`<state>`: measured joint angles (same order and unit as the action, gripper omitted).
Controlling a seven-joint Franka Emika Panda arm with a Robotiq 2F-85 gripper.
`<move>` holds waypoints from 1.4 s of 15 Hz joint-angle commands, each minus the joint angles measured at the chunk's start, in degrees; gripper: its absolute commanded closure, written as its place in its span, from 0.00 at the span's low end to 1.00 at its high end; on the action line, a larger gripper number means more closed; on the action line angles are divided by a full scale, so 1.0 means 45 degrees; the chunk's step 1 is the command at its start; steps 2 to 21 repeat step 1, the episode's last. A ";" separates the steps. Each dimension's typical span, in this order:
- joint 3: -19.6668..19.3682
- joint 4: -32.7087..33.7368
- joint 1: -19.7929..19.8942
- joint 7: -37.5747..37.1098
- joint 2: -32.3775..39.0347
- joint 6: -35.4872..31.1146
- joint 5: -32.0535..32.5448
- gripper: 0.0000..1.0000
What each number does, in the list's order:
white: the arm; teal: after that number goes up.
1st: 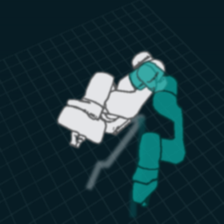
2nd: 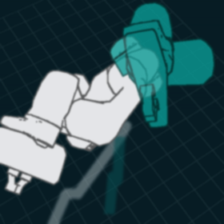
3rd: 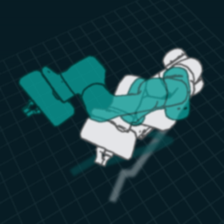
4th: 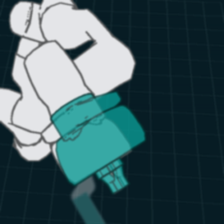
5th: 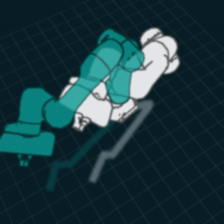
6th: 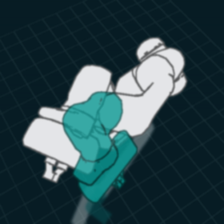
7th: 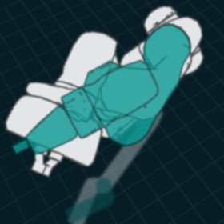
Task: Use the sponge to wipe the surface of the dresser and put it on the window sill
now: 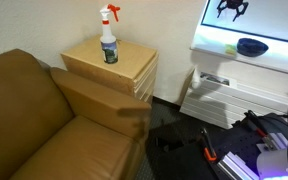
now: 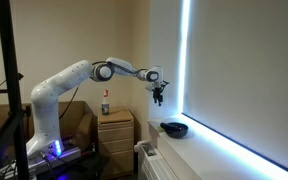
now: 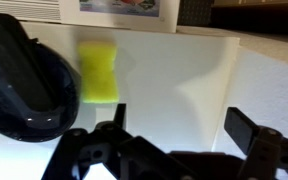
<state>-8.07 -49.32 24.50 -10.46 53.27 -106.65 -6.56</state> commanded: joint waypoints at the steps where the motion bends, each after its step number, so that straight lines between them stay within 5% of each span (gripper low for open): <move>1: -0.0125 -0.0045 0.0005 0.0000 -0.0270 0.0328 0.0133 0.00; 21: -0.0125 -0.0045 0.0005 0.0000 -0.0270 0.0328 0.0133 0.00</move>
